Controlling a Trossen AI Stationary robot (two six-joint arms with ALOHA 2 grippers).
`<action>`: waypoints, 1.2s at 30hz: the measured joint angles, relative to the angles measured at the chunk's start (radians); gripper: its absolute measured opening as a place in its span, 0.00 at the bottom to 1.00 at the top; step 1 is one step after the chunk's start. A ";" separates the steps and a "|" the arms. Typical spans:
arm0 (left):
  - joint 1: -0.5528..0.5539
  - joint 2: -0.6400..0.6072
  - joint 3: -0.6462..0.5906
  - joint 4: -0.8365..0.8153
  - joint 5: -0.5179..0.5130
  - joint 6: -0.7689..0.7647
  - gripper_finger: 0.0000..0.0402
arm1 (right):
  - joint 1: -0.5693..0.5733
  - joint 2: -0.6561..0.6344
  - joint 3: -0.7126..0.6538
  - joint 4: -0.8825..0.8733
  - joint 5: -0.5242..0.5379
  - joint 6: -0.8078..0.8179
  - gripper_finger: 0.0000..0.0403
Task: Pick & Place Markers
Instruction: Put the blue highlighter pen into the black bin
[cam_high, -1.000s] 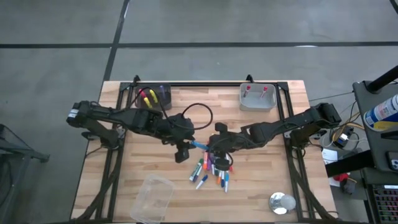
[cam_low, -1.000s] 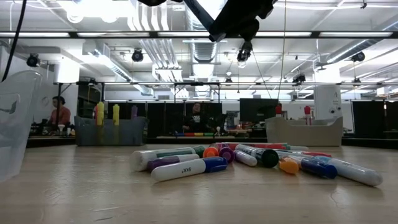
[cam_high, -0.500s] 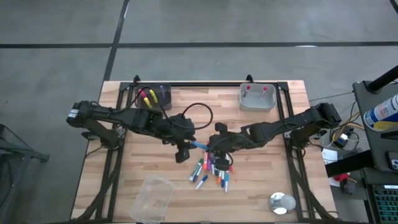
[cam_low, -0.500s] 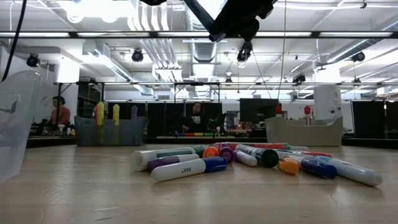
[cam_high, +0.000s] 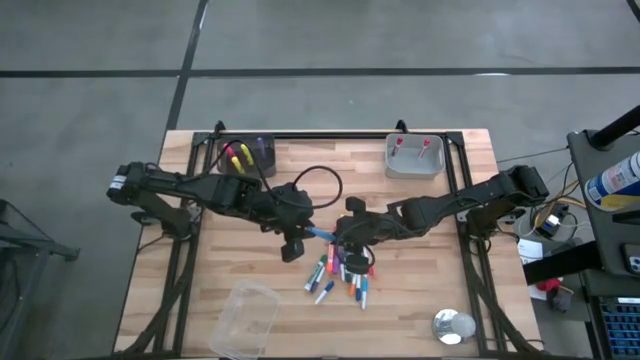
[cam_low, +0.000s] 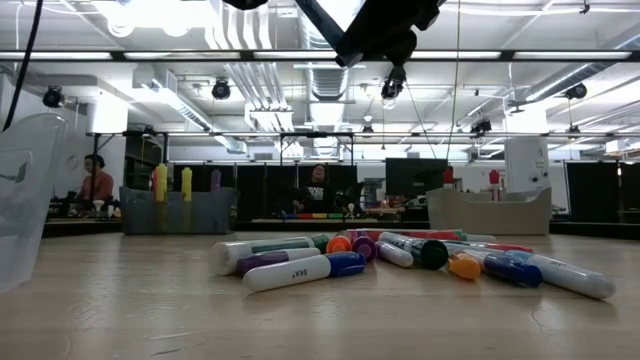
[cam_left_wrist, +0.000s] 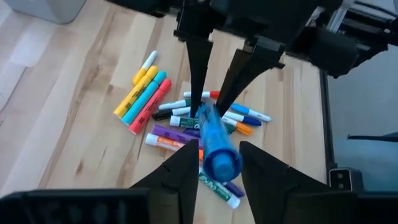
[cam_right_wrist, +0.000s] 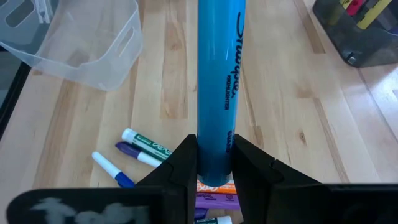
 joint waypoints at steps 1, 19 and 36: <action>0.000 0.000 -0.001 -0.006 0.000 -0.001 0.30 | 0.000 0.000 0.000 0.001 0.000 0.000 0.19; 0.000 0.000 -0.001 0.000 0.000 0.000 0.20 | 0.000 0.000 0.000 0.009 0.000 0.000 0.19; 0.000 0.000 -0.001 -0.005 0.000 -0.004 0.20 | 0.000 0.000 0.000 0.016 0.001 -0.003 0.35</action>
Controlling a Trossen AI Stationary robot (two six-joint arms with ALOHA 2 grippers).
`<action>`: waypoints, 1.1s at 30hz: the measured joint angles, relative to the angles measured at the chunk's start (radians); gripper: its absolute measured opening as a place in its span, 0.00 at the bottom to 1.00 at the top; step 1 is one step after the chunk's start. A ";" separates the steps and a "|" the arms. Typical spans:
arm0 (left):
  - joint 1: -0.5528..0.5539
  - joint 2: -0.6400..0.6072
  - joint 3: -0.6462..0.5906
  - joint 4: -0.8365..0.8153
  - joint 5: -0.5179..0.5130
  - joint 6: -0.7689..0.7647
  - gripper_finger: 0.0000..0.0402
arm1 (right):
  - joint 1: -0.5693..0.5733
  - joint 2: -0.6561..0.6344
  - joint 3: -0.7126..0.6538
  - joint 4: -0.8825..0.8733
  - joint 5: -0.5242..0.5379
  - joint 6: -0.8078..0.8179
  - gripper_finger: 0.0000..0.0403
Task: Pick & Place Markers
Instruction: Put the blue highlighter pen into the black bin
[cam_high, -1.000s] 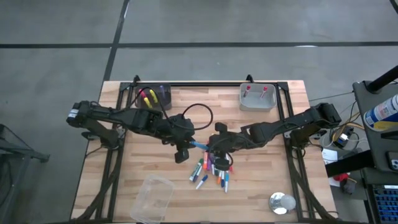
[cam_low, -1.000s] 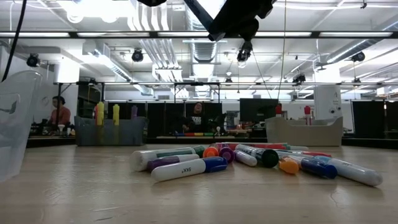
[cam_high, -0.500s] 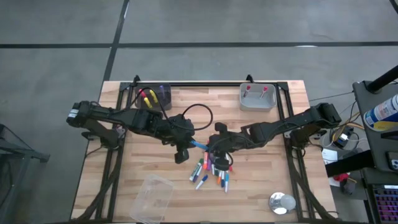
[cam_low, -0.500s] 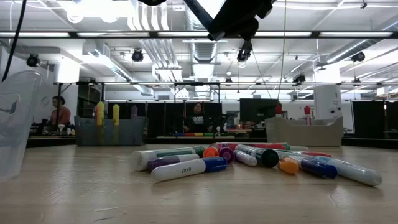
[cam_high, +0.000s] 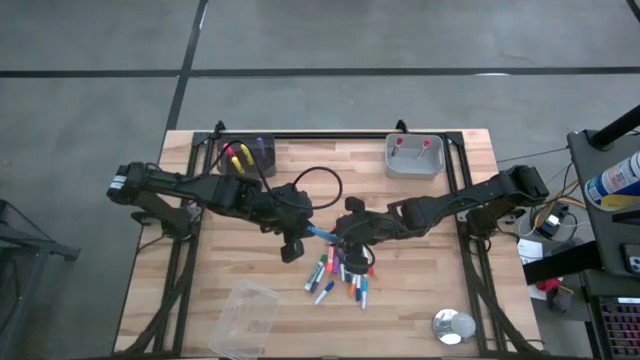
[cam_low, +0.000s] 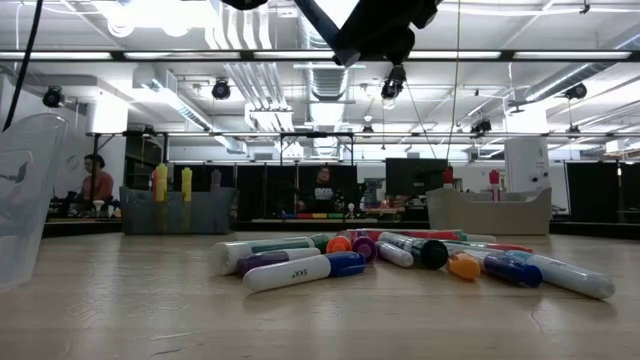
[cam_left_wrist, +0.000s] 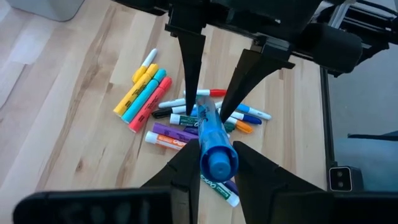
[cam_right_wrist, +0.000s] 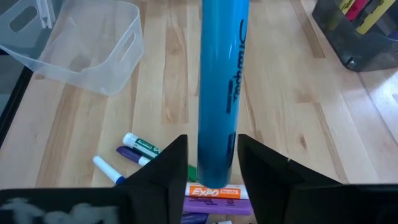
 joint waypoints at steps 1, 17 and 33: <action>0.000 0.000 0.000 -0.003 0.000 -0.003 0.20 | 0.000 0.000 0.000 0.000 0.000 0.000 0.37; 0.010 0.000 0.000 -0.171 -0.009 -0.029 0.19 | 0.000 -0.010 0.006 -0.034 0.001 0.010 0.61; 0.154 -0.010 0.000 -0.384 -0.062 -0.067 0.19 | 0.000 -0.010 0.005 -0.055 0.001 0.029 0.59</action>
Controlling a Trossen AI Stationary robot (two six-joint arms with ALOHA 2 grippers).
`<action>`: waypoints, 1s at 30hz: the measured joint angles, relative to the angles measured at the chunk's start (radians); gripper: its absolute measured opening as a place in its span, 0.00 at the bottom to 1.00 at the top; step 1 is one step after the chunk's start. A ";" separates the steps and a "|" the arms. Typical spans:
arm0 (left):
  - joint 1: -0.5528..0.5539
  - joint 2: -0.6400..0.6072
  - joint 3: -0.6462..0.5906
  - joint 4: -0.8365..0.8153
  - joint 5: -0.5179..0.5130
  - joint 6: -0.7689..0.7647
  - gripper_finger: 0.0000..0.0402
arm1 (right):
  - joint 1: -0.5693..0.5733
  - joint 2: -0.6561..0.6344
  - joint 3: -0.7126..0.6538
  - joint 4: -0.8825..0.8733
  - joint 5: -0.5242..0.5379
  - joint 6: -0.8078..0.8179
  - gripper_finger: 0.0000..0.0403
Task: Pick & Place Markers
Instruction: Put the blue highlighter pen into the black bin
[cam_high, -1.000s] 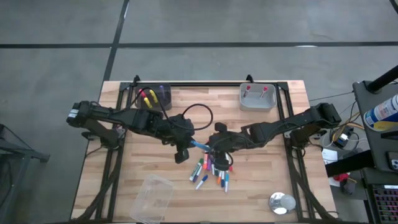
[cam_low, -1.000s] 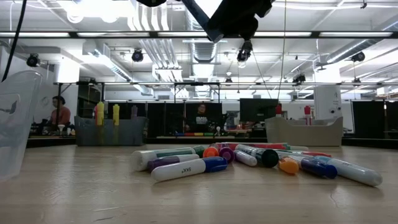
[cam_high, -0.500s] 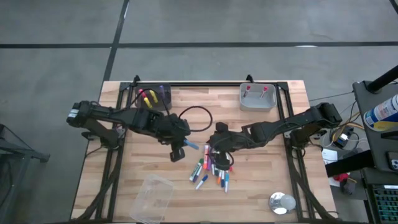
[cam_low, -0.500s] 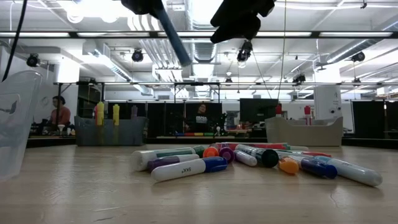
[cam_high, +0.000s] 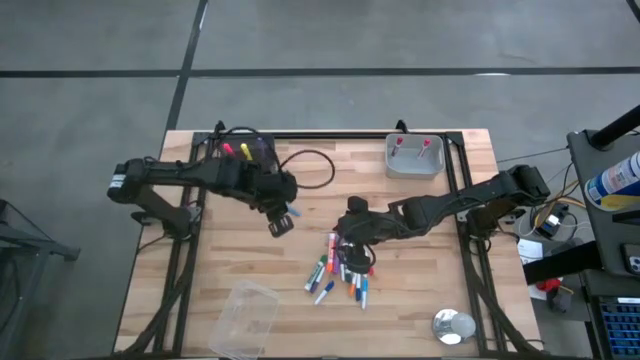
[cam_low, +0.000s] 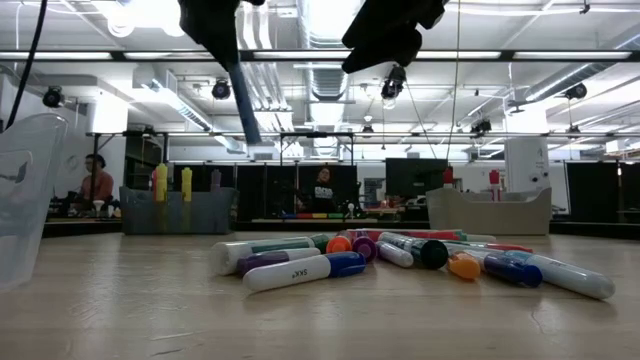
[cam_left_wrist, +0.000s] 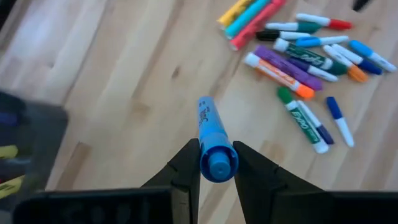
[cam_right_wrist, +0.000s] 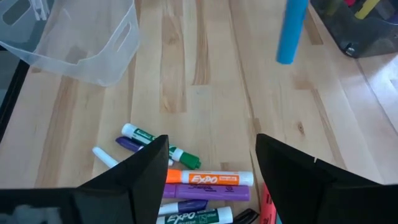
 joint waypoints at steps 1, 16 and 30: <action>0.015 -0.003 0.000 -0.004 0.001 0.005 0.19 | 0.000 0.002 0.000 0.001 0.000 0.000 0.59; 0.367 -0.039 0.000 -0.124 0.001 0.144 0.19 | 0.023 0.004 -0.011 0.013 0.000 -0.001 0.59; 0.610 -0.039 0.000 -0.116 0.055 0.247 0.19 | 0.023 0.004 -0.011 0.038 0.001 -0.012 0.59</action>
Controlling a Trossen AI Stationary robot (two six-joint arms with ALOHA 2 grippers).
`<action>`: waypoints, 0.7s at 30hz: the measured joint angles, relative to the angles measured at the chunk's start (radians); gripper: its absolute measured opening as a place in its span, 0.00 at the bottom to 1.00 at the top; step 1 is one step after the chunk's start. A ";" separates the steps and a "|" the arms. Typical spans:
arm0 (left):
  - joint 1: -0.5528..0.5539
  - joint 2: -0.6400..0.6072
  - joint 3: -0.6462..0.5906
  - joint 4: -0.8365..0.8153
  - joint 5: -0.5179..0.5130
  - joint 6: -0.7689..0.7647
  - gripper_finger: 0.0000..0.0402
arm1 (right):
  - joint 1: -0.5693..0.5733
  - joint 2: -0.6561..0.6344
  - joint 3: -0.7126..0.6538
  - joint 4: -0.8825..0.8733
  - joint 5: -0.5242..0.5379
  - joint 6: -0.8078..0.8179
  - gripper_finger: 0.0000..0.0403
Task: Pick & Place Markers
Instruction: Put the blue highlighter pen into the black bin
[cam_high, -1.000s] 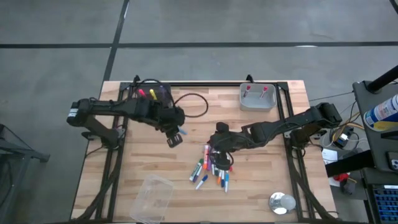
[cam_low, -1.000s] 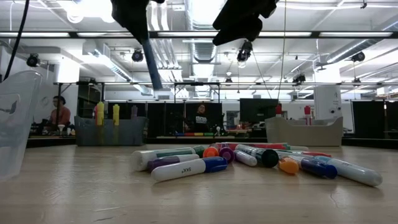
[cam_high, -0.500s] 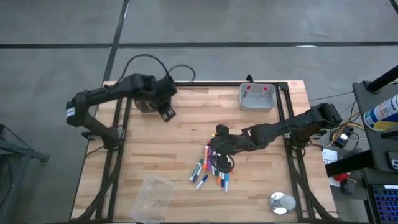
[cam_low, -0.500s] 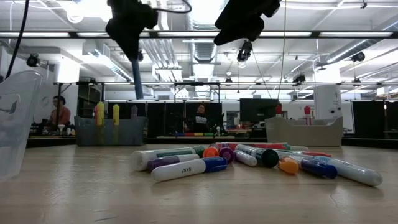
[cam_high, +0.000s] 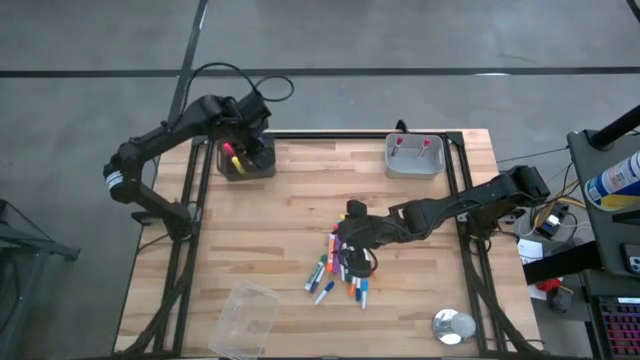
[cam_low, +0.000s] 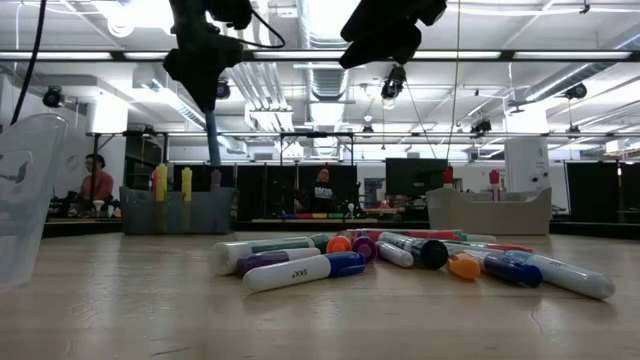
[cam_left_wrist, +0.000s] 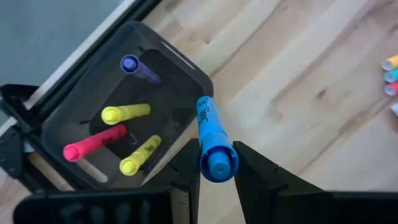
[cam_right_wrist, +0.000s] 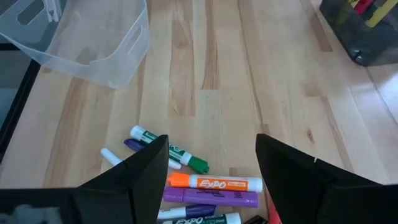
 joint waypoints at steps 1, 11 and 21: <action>0.005 0.000 0.000 0.000 0.005 0.011 0.19 | 0.000 0.000 0.000 0.000 0.000 0.000 0.59; 0.064 0.002 0.005 -0.009 0.003 0.049 0.19 | 0.000 0.000 0.000 0.000 0.000 0.000 0.59; 0.194 0.002 0.053 -0.013 0.003 0.071 0.19 | 0.000 0.000 -0.001 0.000 0.000 -0.001 0.59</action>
